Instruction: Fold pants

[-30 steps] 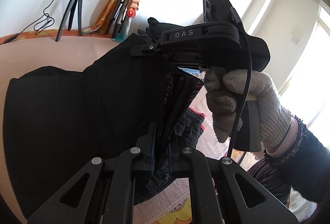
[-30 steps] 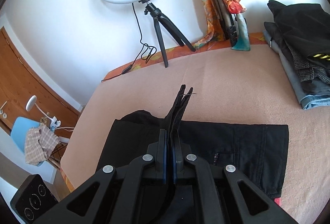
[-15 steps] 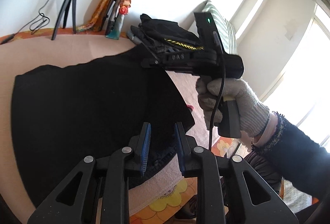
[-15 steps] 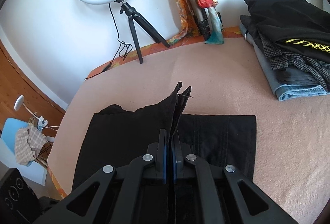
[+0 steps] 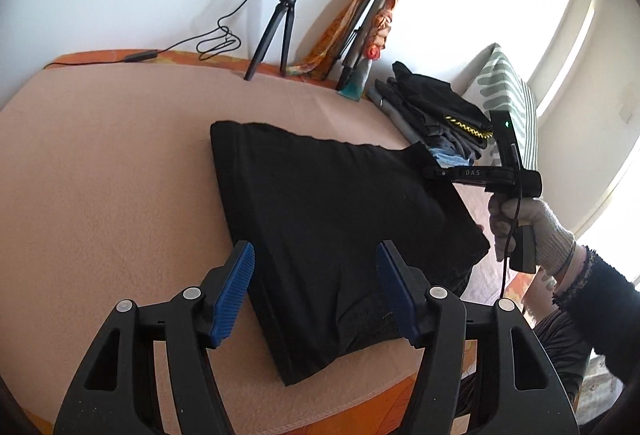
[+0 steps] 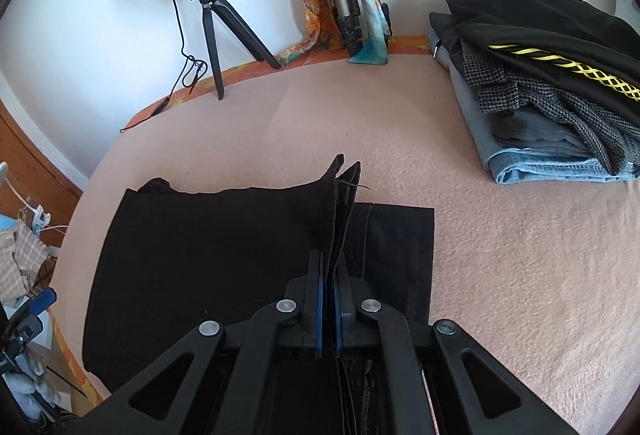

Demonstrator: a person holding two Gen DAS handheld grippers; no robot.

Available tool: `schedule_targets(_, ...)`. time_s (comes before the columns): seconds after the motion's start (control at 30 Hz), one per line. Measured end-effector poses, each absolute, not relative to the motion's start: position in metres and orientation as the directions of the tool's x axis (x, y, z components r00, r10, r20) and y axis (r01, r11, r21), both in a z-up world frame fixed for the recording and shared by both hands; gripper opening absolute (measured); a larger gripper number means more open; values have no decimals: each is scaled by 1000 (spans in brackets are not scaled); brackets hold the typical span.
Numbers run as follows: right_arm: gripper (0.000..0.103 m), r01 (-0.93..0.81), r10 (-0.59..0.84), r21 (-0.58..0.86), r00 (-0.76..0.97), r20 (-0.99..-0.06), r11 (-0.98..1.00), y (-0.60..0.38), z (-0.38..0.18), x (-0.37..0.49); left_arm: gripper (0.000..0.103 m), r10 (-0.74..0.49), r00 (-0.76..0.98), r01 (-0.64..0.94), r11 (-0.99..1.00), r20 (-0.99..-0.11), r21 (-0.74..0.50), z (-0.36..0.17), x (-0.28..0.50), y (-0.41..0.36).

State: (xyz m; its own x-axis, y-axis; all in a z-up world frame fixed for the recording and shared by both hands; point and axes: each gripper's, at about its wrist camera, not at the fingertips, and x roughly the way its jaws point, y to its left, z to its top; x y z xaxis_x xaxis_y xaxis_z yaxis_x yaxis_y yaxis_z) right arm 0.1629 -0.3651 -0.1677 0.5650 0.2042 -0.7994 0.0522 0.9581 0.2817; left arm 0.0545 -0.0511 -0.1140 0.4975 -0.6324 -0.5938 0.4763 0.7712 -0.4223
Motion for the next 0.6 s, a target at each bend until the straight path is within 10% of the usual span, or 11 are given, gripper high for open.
schedule_targets(0.27, 9, 37, 125, 169, 526, -841, 985, -352, -177, 170, 63, -502, 559, 495, 840, -659, -220, -126, 52, -68)
schedule_targets(0.37, 33, 40, 39, 75, 570, -820, 996, -347, -159, 165, 63, -474, 558, 461, 860, -681, -222, -136, 59, -62)
schedule_targets(0.6, 34, -81, 156, 138, 673, -723, 987, -314, -109, 155, 63, -435, 546, 447, 874, -716, -191, -149, 59, -59)
